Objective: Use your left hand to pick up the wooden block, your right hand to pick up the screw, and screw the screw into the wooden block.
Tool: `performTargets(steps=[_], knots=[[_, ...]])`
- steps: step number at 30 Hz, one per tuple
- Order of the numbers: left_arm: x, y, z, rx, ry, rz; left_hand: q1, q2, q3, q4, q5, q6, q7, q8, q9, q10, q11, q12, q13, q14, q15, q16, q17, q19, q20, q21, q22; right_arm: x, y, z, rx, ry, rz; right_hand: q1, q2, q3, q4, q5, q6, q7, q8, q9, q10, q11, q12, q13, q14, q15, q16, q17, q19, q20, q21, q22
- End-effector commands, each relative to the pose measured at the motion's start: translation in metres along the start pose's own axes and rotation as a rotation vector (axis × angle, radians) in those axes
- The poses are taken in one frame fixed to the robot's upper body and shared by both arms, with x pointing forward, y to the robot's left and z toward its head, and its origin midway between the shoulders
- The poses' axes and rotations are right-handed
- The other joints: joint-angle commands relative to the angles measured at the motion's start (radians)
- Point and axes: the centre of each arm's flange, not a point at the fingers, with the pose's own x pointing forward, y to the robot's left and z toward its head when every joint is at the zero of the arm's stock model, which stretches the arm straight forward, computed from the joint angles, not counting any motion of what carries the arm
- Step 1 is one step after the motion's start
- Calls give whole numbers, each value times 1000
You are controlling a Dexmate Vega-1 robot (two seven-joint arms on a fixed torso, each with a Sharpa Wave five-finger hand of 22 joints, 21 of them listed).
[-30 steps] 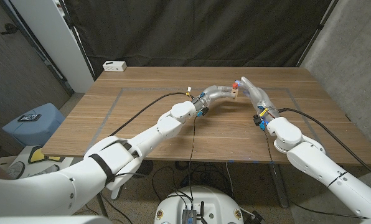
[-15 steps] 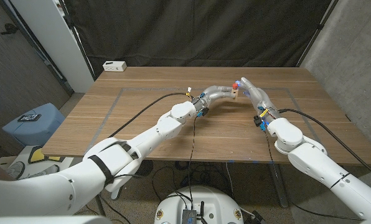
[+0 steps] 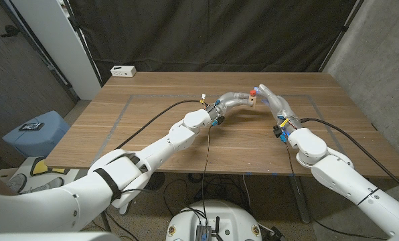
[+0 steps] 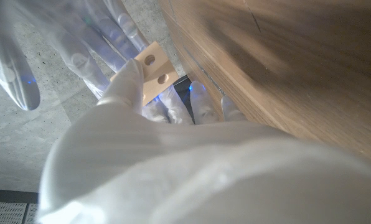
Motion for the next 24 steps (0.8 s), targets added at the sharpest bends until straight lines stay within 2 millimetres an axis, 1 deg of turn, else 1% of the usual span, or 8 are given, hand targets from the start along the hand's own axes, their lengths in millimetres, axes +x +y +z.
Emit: performTargets(steps=[1,24], knots=[[-2,-1,0,-1,-2,-1,-26,33,84,76,5,38,30,7,5,7,0,11,28,9,-36,7,2,7,-2,3,2,-5,2,-1,-5,6,-2,-2,1,9,0,6,5,-1,6,1,-1,-5,8,2,-36,-1,8,1,1,0,4,2],[-8,0,0,1,-5,1,-25,35,86,75,5,37,33,6,5,6,0,12,28,7,-36,6,2,9,-1,3,2,-15,8,2,-15,11,-2,-3,0,14,-3,7,16,-3,7,1,4,-6,10,2,-31,-2,11,0,3,-1,5,1]])
